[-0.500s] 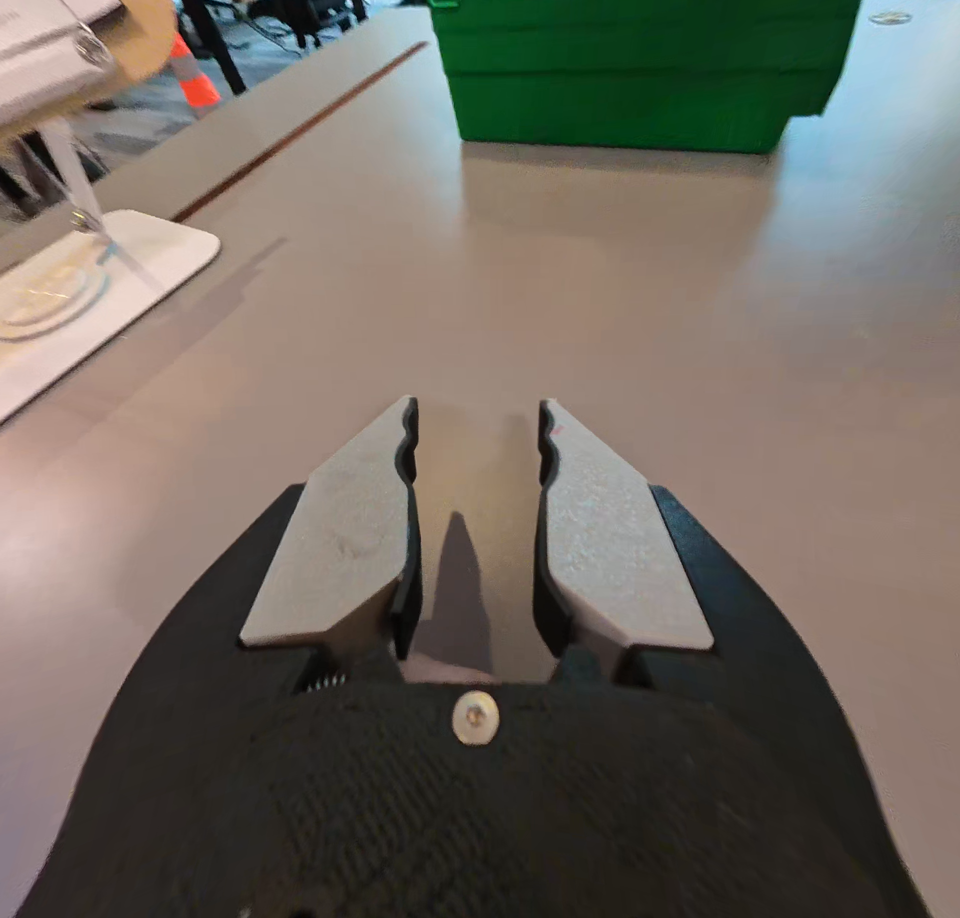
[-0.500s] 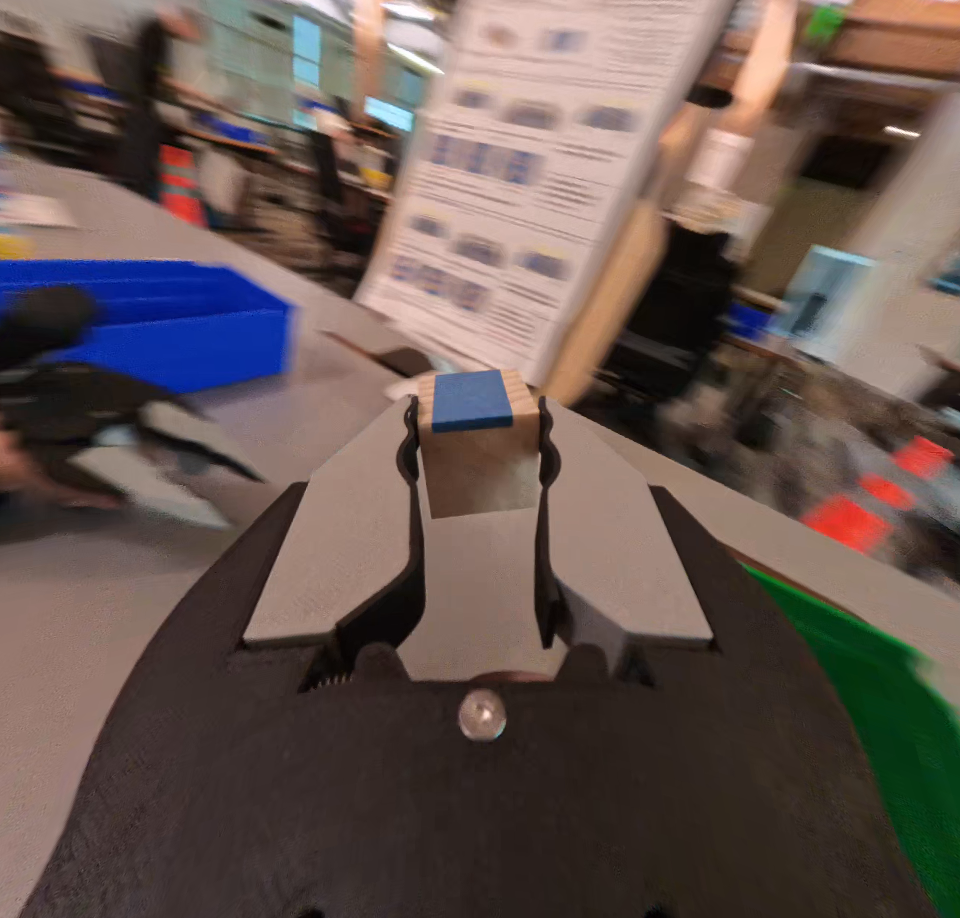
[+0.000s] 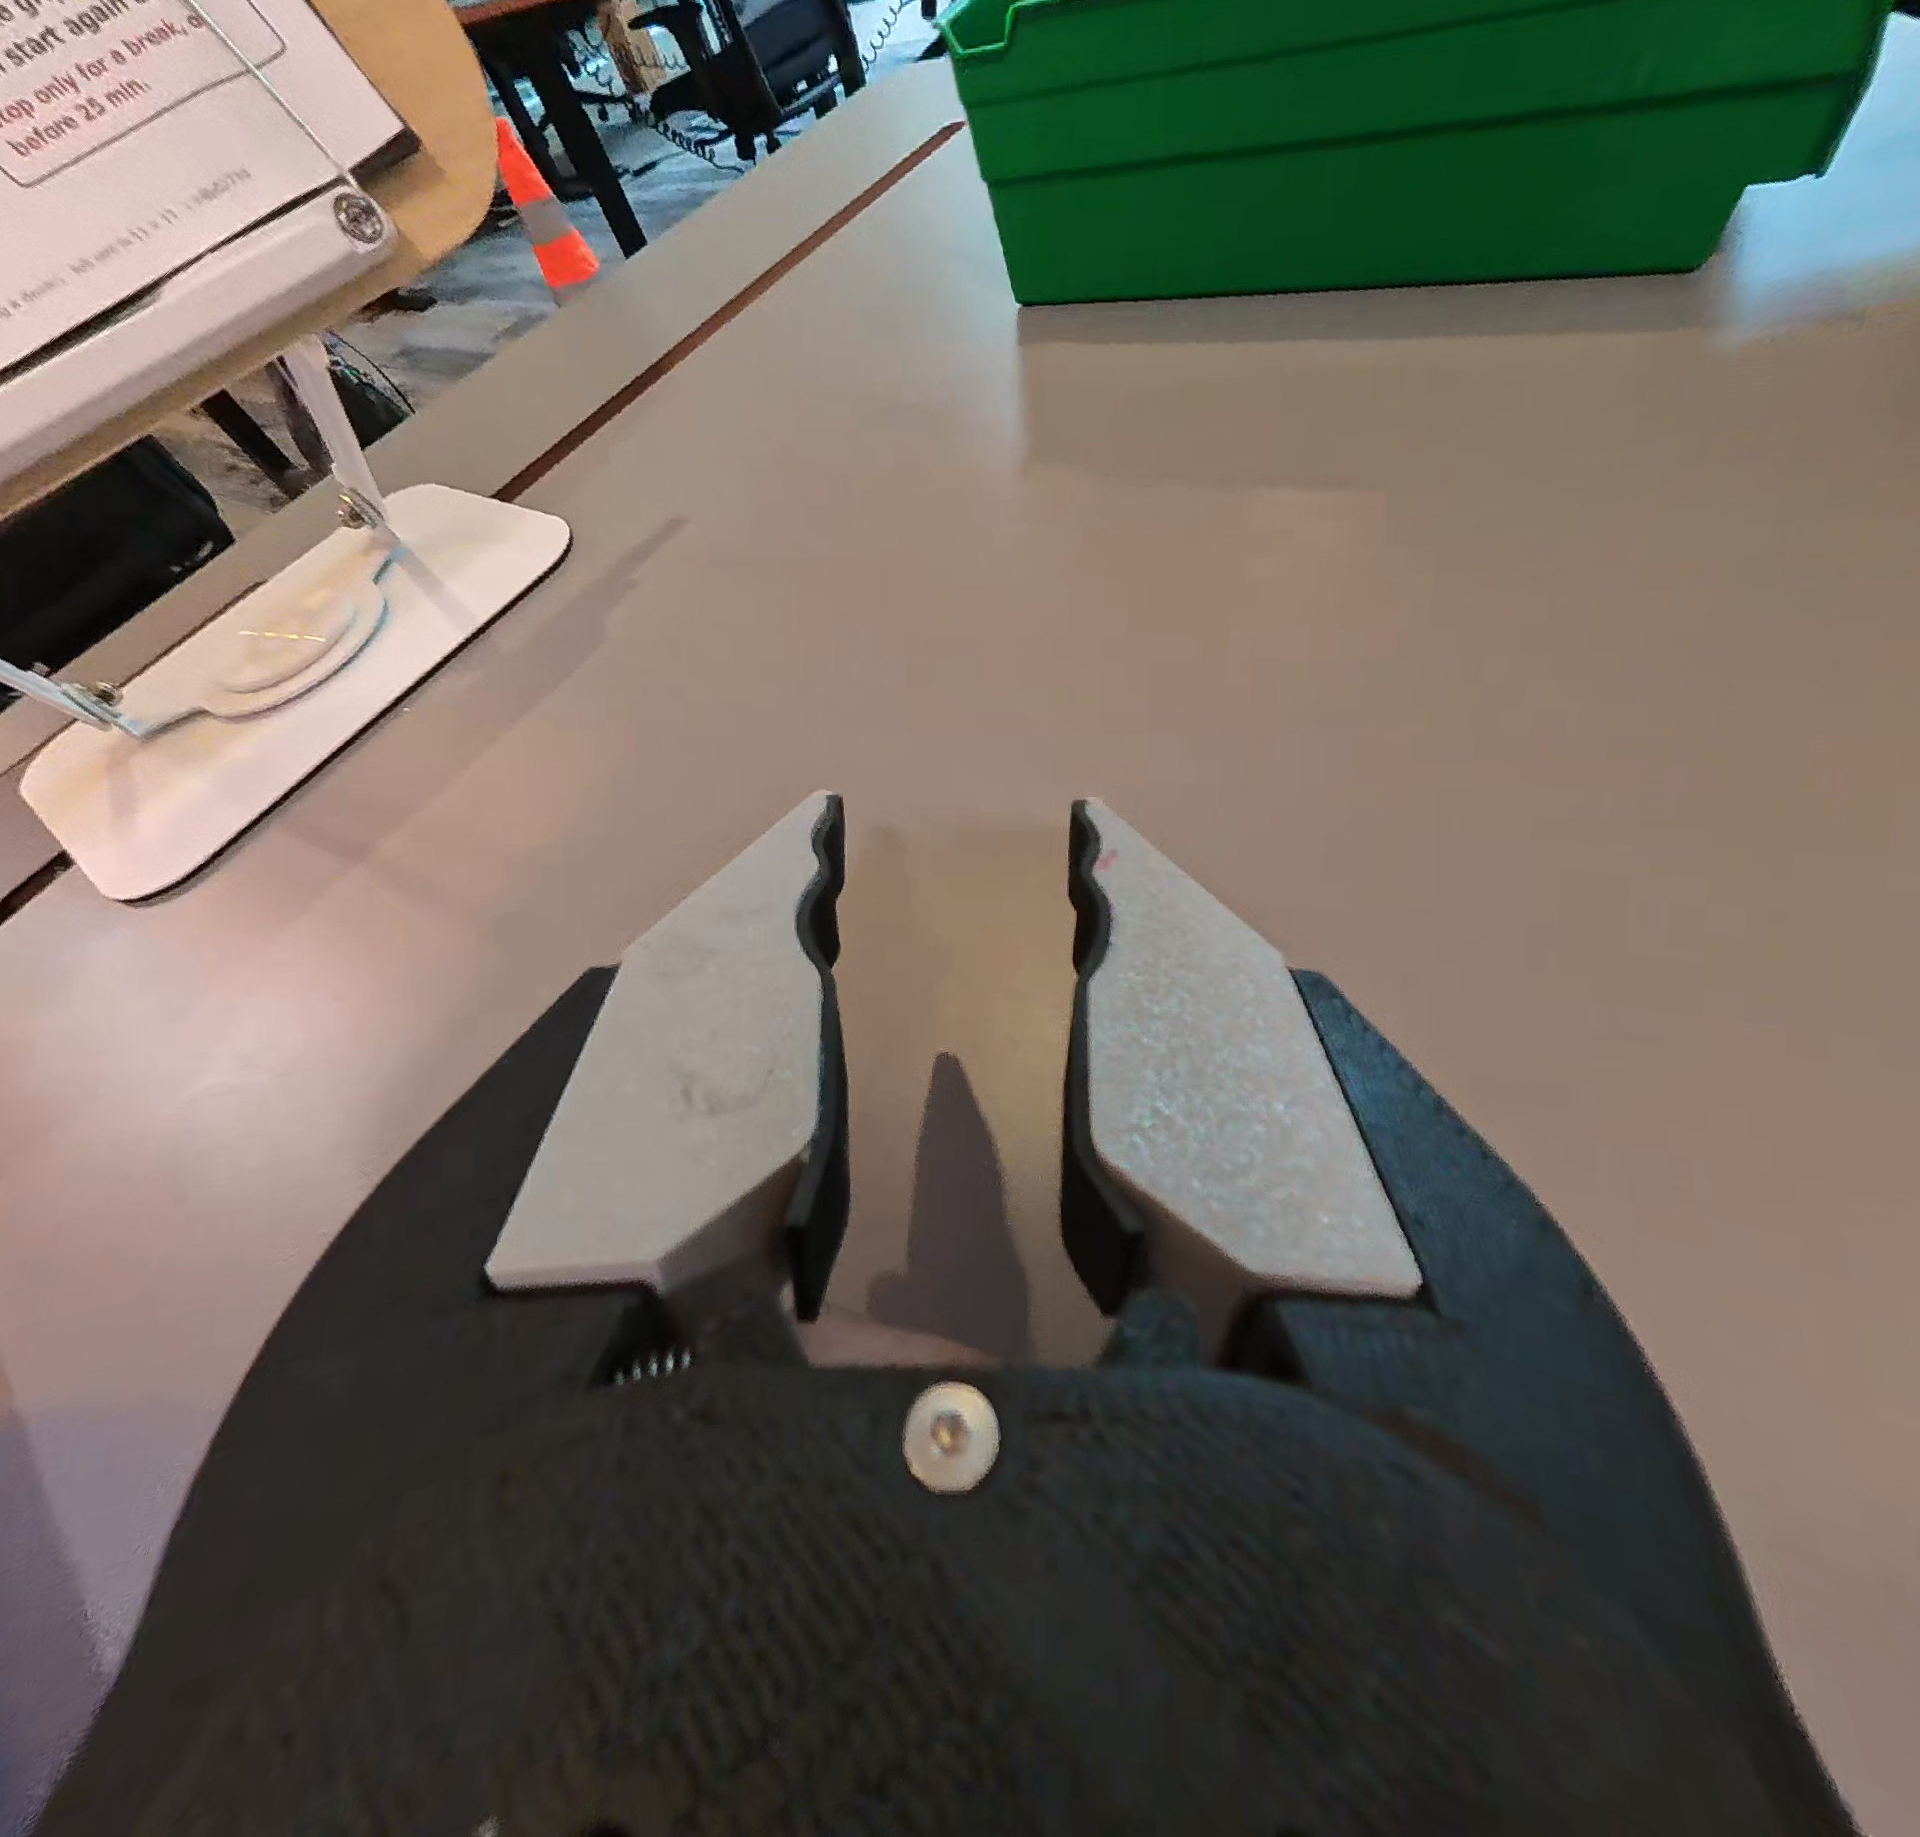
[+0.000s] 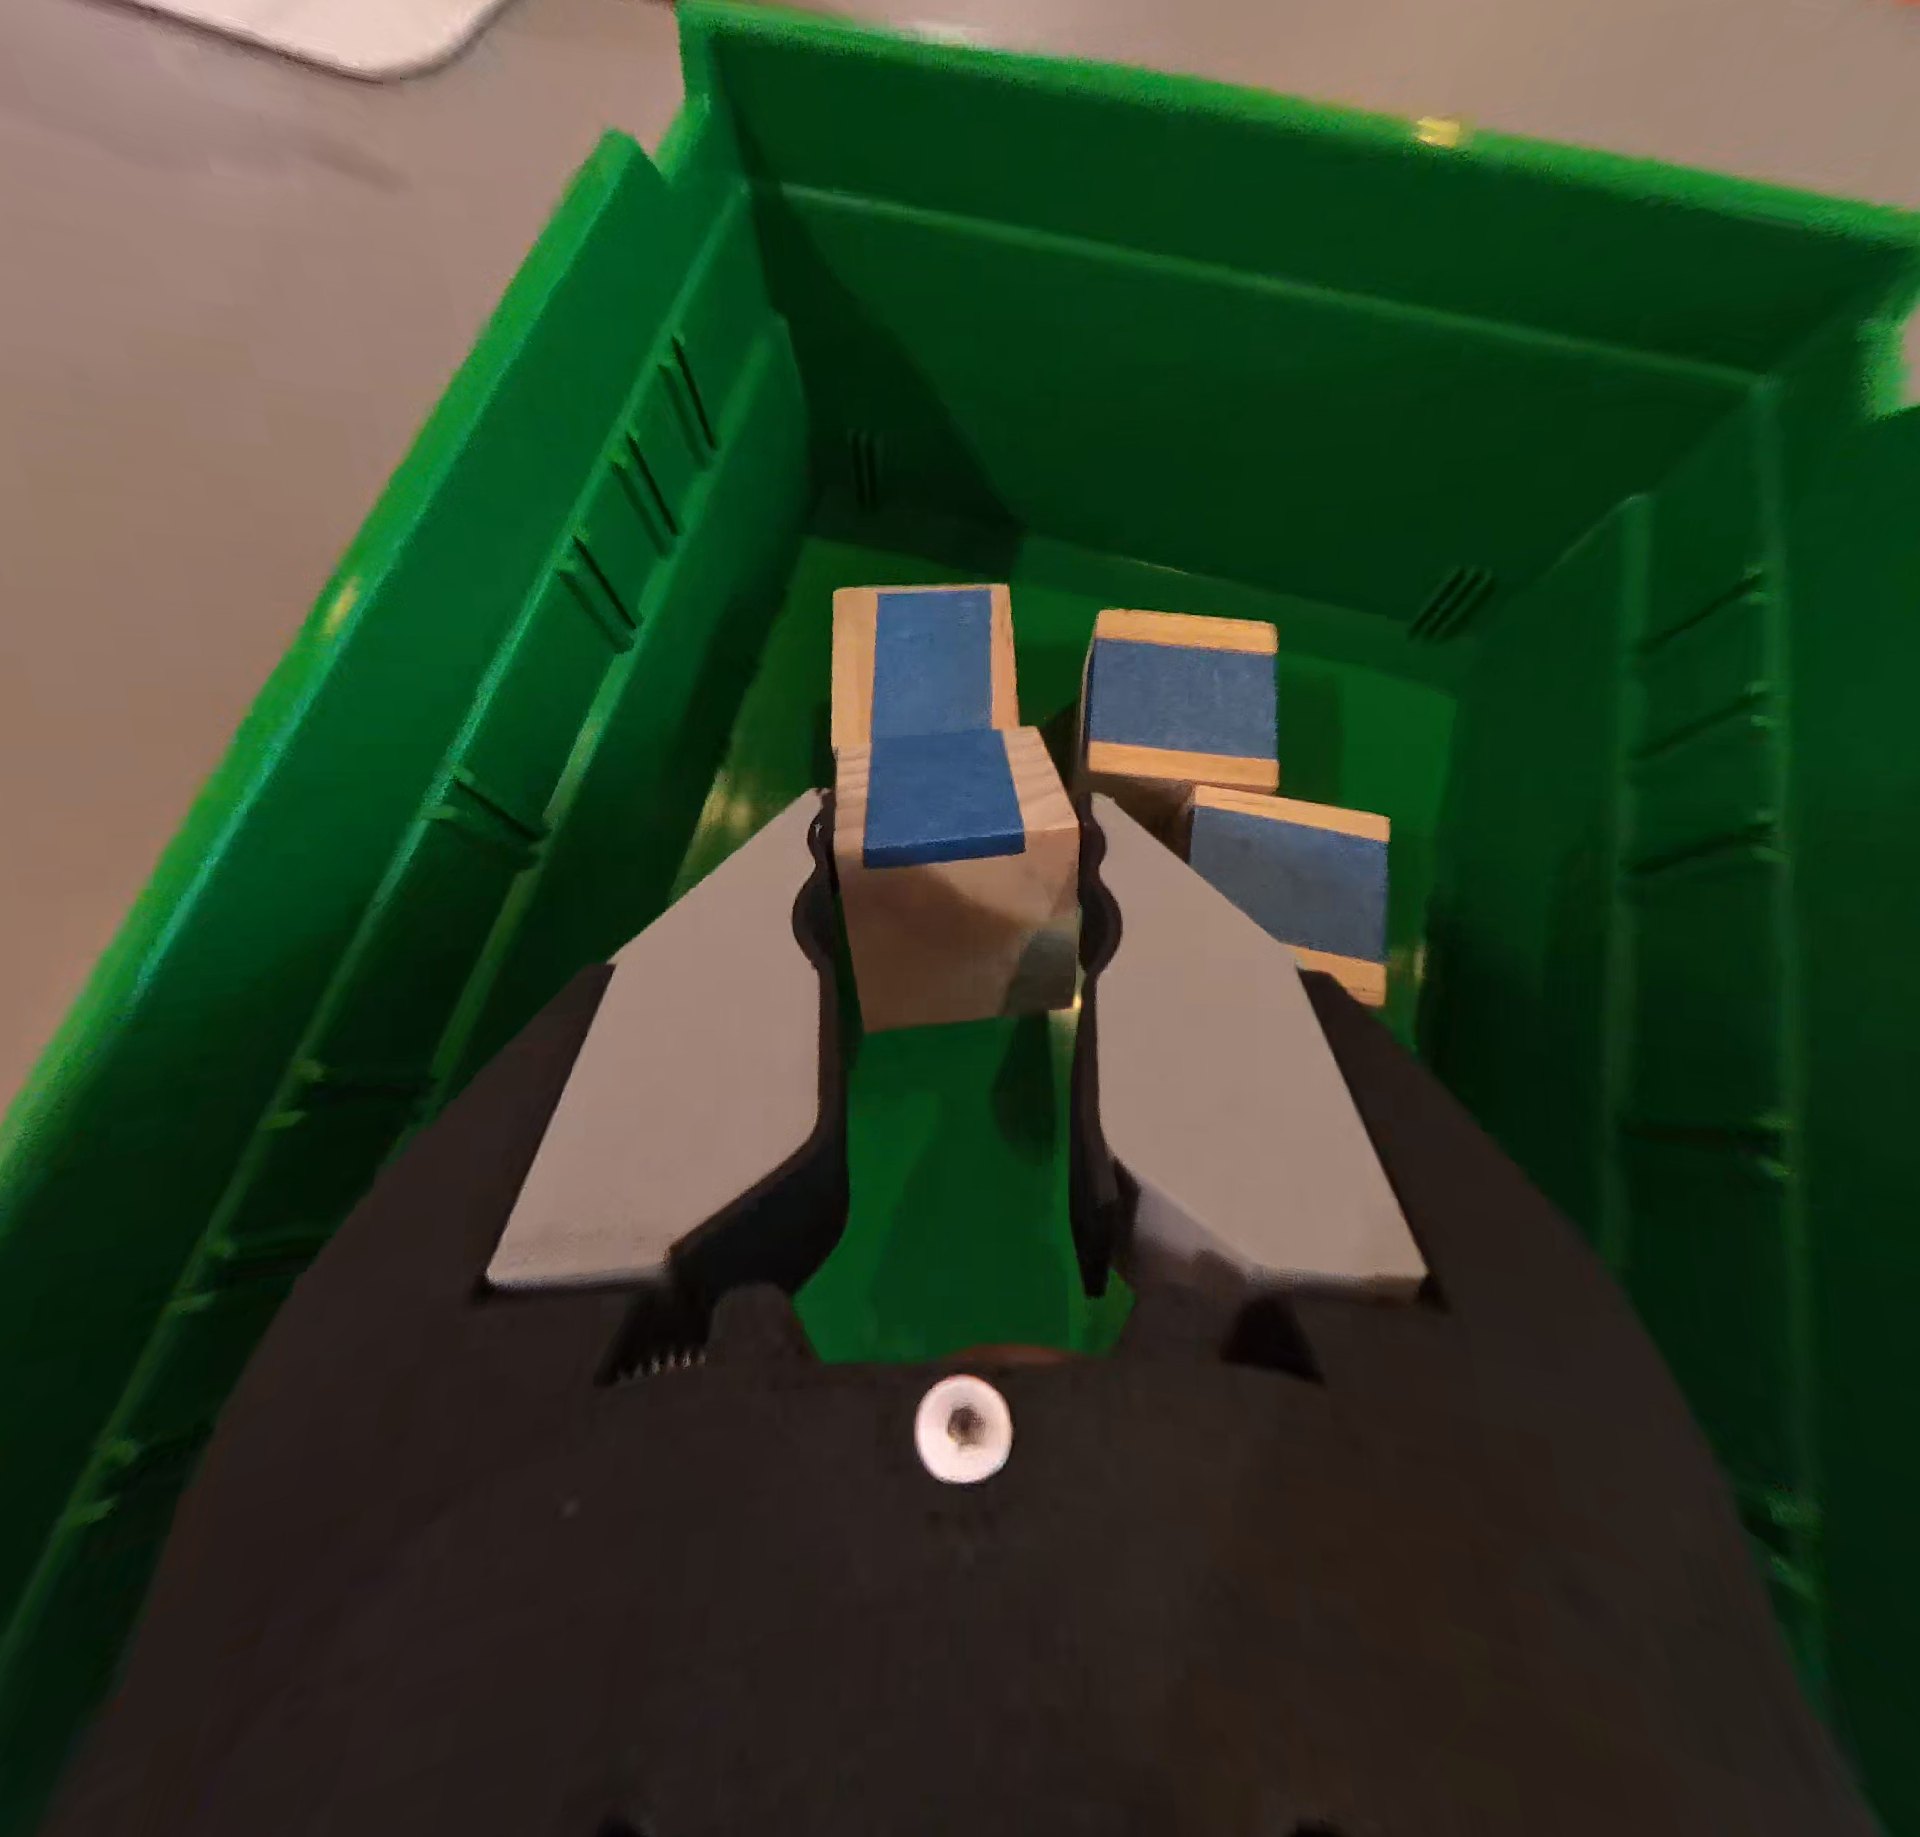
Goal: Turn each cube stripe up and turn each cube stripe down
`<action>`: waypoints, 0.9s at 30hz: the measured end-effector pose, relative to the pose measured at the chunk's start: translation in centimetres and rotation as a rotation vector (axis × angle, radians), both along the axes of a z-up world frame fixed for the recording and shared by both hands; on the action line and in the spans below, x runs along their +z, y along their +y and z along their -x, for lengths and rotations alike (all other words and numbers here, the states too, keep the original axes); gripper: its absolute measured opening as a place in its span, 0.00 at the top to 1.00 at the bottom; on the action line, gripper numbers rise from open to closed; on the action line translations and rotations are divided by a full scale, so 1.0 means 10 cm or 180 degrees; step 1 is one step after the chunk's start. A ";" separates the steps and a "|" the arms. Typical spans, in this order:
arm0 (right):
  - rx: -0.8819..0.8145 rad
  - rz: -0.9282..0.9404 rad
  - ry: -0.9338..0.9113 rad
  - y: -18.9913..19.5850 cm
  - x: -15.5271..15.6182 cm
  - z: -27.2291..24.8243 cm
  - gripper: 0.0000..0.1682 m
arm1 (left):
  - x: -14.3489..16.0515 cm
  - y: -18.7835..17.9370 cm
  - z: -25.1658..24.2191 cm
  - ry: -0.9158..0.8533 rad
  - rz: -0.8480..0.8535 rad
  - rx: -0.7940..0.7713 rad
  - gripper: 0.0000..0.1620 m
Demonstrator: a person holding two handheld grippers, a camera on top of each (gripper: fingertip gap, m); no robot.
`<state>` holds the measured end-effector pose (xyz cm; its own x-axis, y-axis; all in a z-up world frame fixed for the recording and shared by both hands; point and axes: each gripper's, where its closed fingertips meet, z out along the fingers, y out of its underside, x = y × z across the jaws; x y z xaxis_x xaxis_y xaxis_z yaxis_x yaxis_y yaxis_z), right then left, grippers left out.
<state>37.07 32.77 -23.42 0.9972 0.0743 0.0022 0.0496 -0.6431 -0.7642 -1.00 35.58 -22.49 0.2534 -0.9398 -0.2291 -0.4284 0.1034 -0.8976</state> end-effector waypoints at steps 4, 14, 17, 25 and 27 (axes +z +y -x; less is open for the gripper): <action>-0.0056 0.0478 -0.0353 -0.12 -0.21 -0.15 0.74 | -0.02 0.00 0.01 0.0030 -0.0008 -0.0003 0.74; 0.0041 0.0666 -0.0380 -0.36 -0.21 -0.12 0.74 | -0.04 -0.02 0.00 0.0077 -0.0060 -0.0023 0.75; 0.0043 0.0677 -0.0400 -0.42 -0.17 -0.11 0.73 | -0.03 -0.01 0.02 0.0037 -0.0019 -0.0005 0.75; 0.0119 -0.0361 -0.0316 -0.38 0.92 0.31 0.69 | -0.03 0.01 0.02 0.0011 0.0091 0.0017 0.74; 0.0318 -0.0808 -0.0221 -0.33 1.34 0.69 0.69 | -0.03 0.01 0.02 0.0012 0.0107 0.0022 0.74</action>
